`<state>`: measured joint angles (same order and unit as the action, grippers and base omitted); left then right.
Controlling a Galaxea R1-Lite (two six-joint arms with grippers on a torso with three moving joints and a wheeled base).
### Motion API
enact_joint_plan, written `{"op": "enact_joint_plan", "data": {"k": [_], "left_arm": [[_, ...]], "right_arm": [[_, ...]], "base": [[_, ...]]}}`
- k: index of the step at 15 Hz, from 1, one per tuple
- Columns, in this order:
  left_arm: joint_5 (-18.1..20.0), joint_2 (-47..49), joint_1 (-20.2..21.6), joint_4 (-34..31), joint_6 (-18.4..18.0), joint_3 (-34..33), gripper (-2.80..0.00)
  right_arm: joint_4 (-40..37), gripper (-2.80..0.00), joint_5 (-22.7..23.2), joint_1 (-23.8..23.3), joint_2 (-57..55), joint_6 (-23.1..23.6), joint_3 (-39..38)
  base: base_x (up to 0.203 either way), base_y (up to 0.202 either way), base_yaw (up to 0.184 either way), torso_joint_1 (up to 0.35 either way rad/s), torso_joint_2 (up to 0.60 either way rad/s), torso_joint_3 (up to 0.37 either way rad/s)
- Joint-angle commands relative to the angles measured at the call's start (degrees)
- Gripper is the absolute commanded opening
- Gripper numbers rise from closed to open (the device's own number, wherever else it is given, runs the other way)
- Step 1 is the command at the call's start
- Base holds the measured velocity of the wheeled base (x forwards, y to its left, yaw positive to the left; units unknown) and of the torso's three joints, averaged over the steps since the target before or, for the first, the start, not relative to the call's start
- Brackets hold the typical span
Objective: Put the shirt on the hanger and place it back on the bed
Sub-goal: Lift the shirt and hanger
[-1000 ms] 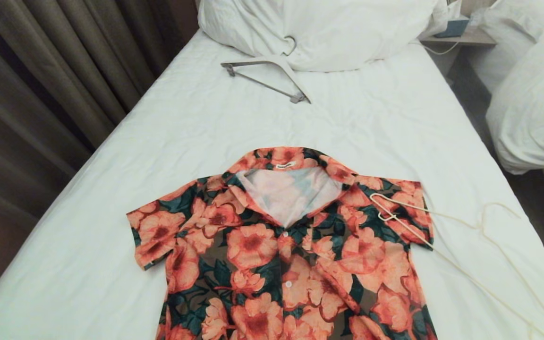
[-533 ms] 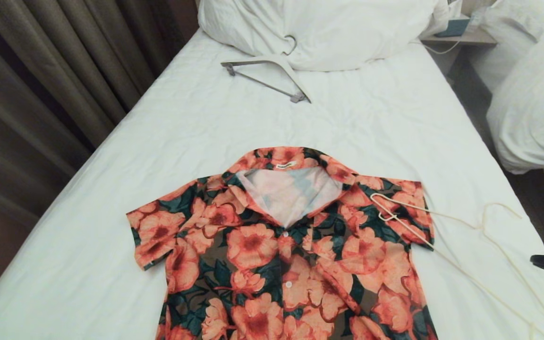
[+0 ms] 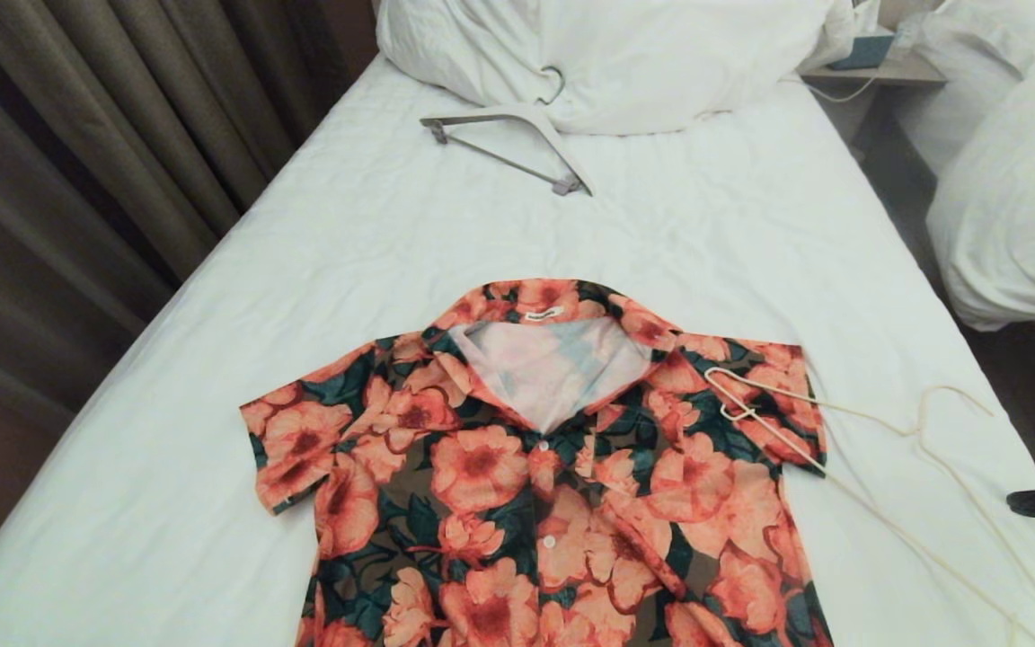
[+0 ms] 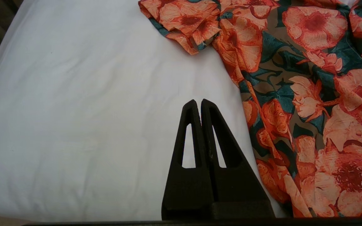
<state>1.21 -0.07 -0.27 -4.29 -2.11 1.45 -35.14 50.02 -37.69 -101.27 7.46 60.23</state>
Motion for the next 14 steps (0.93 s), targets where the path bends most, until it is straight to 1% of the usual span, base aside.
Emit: {"op": "enact_joint_plan", "data": {"k": [1,2,3,4,5,7,9,10,11,12,13,14], "left_arm": [[0.0,0.1,0.0,0.0,0.0,0.0,-2.80],[-0.1,0.1,0.0,0.0,0.0,0.0,-2.80],[0.0,0.1,0.0,0.0,0.0,0.0,-2.80],[0.0,0.1,0.0,0.0,0.0,0.0,-2.80],[0.0,0.1,0.0,0.0,0.0,0.0,-2.80],[0.0,0.1,0.0,0.0,0.0,0.0,-2.80],[0.0,0.1,0.0,0.0,0.0,0.0,-2.80],[0.0,0.1,0.0,0.0,0.0,0.0,-2.80],[0.0,0.1,0.0,0.0,0.0,0.0,-2.80],[0.0,0.1,0.0,0.0,0.0,0.0,-2.80],[0.0,0.1,0.0,0.0,0.0,0.0,-2.80],[0.0,0.1,-0.1,0.0,0.0,0.0,-2.80]], "right_arm": [[-16.3,-2.80,0.6,-2.1,-7.5,10.3,7.0],[-21.9,-2.80,0.8,-3.0,-10.1,13.4,11.1],[-25.0,-2.80,0.9,-3.6,-12.7,15.7,13.6],[-25.9,-2.80,0.9,-4.0,-14.2,17.7,15.2],[-25.3,0.00,1.0,-4.0,-14.5,18.6,15.4],[-24.3,0.00,1.8,-3.6,-14.8,18.6,15.5],[-24.2,0.00,4.9,-3.6,-15.1,19.2,16.4],[-24.3,0.00,5.4,-3.6,-15.4,22.4,16.4],[-24.7,0.00,6.0,-3.9,-16.0,27.6,16.4],[-25.0,0.00,7.6,-4.0,-16.9,30.6,16.4],[-25.0,0.00,10.3,-3.6,-18.0,31.3,16.4],[-25.0,0.00,12.6,-2.9,-19.4,33.1,16.3]], "base": [[0.000,0.000,0.000,0.000,0.00,0.000],[0.000,0.000,0.000,0.000,0.00,0.000],[0.000,0.000,0.000,0.000,0.00,0.000],[0.000,0.000,0.000,0.000,0.00,0.000],[0.000,0.000,0.000,0.000,0.00,0.000],[0.000,0.000,0.000,0.000,0.00,0.000],[0.000,0.000,0.000,0.000,0.00,0.000],[0.000,0.000,0.000,0.000,0.00,0.000],[0.000,0.000,0.000,0.000,0.00,0.000],[0.000,0.000,0.000,0.000,0.00,0.000],[0.000,0.000,0.000,0.000,0.00,0.000],[0.000,0.000,0.000,0.000,0.00,0.000]]}}
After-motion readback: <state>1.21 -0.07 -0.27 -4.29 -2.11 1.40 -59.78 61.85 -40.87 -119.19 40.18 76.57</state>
